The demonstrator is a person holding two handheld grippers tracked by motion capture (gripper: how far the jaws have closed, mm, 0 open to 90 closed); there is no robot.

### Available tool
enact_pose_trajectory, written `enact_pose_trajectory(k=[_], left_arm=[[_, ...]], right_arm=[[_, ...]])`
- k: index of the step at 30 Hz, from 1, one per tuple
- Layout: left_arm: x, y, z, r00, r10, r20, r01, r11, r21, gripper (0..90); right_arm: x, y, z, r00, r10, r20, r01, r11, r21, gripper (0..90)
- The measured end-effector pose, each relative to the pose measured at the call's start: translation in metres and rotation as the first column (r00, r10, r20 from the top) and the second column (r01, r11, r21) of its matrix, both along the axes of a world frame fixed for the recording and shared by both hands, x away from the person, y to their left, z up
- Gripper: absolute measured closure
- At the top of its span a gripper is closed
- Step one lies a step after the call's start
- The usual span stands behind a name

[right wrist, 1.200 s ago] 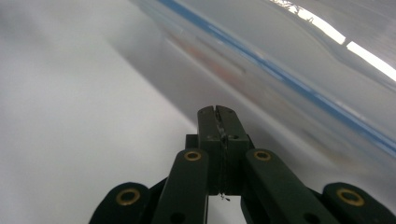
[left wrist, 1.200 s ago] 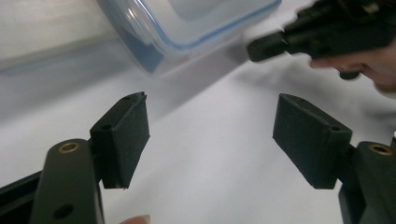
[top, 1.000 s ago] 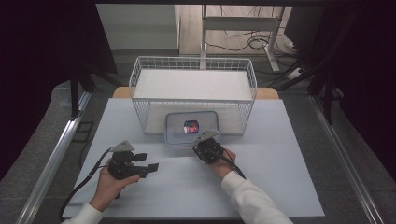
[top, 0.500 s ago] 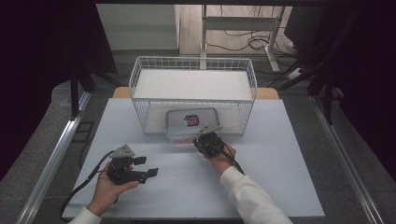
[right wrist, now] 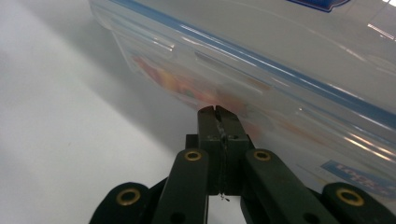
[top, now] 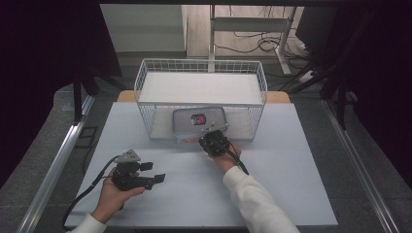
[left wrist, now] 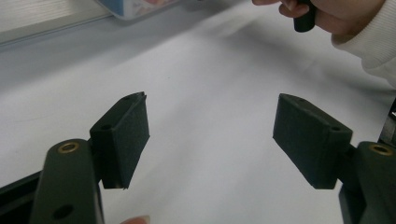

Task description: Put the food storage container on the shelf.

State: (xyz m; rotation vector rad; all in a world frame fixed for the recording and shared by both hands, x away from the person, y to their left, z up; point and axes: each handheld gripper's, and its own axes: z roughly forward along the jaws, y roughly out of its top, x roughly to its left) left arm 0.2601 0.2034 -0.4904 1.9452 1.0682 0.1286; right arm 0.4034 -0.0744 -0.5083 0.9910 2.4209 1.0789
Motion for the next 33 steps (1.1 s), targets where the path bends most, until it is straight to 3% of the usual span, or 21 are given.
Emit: enact_pose_trajectory(k=[22, 28, 33], left_arm=[[0.003, 0.001, 0.000, 1.0000, -0.002, -0.003, 0.002, 1.0000, -0.005, 26.5], [0.002, 0.002, 0.001, 1.0000, 0.003, 0.005, -0.003, 1.0000, -0.005, 26.5], [-0.001, 0.003, 0.003, 0.9999, 0.005, 0.012, -0.005, 1.0000, -0.008, 26.5]], right_arm=[[0.035, 0.024, -0.003, 0.9979, -0.061, -0.022, 0.062, 0.997, 0.046, 89.2], [0.021, 0.014, 0.010, 0.9997, -0.023, -0.009, 0.023, 0.999, 0.028, 89.1], [-0.015, -0.020, 0.031, 0.9985, 0.050, 0.022, -0.050, 0.999, 0.004, 89.1]])
